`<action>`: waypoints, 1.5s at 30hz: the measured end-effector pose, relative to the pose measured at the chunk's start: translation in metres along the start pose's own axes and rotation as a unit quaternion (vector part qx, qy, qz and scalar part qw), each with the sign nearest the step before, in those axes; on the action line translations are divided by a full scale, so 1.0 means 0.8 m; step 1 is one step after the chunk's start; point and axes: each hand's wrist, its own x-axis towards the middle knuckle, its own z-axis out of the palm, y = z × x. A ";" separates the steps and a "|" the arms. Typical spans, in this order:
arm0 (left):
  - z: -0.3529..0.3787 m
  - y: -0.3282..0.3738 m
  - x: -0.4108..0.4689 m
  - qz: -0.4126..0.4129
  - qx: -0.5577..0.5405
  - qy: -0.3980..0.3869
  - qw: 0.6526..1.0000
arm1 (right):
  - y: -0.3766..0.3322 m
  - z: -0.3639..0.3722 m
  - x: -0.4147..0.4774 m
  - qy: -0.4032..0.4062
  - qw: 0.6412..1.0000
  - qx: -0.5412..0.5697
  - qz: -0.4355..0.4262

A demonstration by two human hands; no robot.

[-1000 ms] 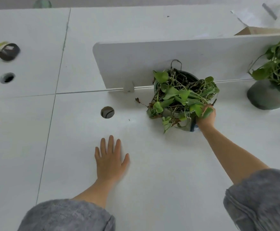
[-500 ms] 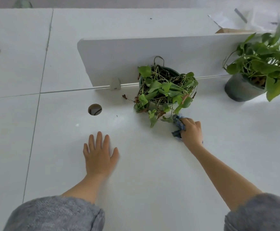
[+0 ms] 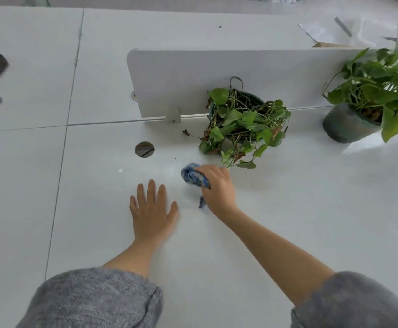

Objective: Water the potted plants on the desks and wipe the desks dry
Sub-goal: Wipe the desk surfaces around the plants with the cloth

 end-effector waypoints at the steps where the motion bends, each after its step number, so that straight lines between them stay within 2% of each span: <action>1: 0.000 0.000 0.000 0.001 -0.001 0.004 1.000 | -0.002 0.009 0.017 -0.032 0.999 -0.017 -0.002; 4: -0.002 0.000 0.002 0.004 -0.006 0.000 1.000 | 0.000 0.037 0.046 -0.154 0.984 -0.081 0.036; 5: -0.002 0.000 0.003 0.006 -0.006 -0.004 1.000 | 0.001 0.043 0.046 -0.172 0.979 -0.098 0.051; 8: -0.003 -0.002 0.001 0.011 -0.006 -0.007 1.000 | 0.006 0.048 0.020 -0.165 0.981 -0.090 0.045; 12: -0.004 -0.003 0.002 0.013 0.003 -0.032 0.999 | 0.026 0.023 -0.049 -0.118 0.989 -0.075 -0.051; 15: -0.006 -0.004 0.002 0.012 -0.004 -0.032 0.999 | 0.050 -0.012 -0.105 -0.125 0.987 -0.090 -0.050; 17: -0.007 -0.005 0.001 0.018 -0.011 -0.023 0.999 | 0.061 -0.041 -0.130 -0.114 0.989 -0.089 0.026; 19: -0.007 -0.005 0.001 0.024 -0.022 -0.015 0.999 | 0.070 -0.065 -0.139 -0.063 0.983 -0.054 0.162; 21: -0.007 -0.005 0.002 0.029 -0.028 -0.014 0.999 | 0.074 -0.090 -0.130 0.038 0.964 -0.022 0.264; 23: -0.005 -0.007 0.006 0.034 -0.024 -0.025 0.999 | 0.082 -0.108 -0.112 0.139 0.941 -0.004 0.308; 24: -0.004 -0.008 0.007 0.037 -0.019 -0.034 0.999 | 0.087 -0.112 -0.106 0.158 0.933 -0.009 0.324; 25: -0.004 -0.010 0.008 0.039 -0.015 -0.045 0.998 | 0.091 -0.111 -0.104 0.147 0.927 -0.030 0.344; 28: -0.008 -0.014 0.014 0.038 -0.054 -0.068 0.996 | 0.090 -0.097 -0.129 0.033 0.915 -0.131 0.379; 31: -0.017 -0.017 0.022 0.021 -0.133 -0.082 0.988 | 0.065 -0.070 -0.175 -0.040 0.931 -0.173 0.319; 34: -0.030 -0.023 0.024 0.025 -0.183 -0.108 0.977 | 0.022 -0.050 -0.229 -0.065 0.967 -0.159 0.188; 36: -0.035 -0.031 0.022 0.002 -0.250 -0.117 0.961 | 0.012 -0.039 -0.253 -0.103 0.964 -0.177 0.167; 38: -0.040 -0.037 0.023 -0.040 -0.333 -0.138 0.932 | 0.000 -0.042 -0.247 -0.099 0.962 -0.124 0.222; 39: -0.045 -0.037 0.021 -0.055 -0.366 -0.148 0.917 | -0.003 -0.047 -0.243 -0.114 0.951 -0.082 0.275; 41: -0.054 -0.038 0.011 -0.062 -0.405 -0.146 0.901 | -0.009 -0.063 -0.237 -0.090 0.932 0.013 0.350; 43: -0.056 -0.043 -0.006 -0.071 -0.374 -0.133 0.915 | -0.015 -0.076 -0.240 -0.060 0.925 0.065 0.370; 45: -0.059 -0.059 -0.036 -0.060 -0.242 -0.078 0.965 | -0.020 -0.086 -0.244 -0.043 0.926 0.077 0.366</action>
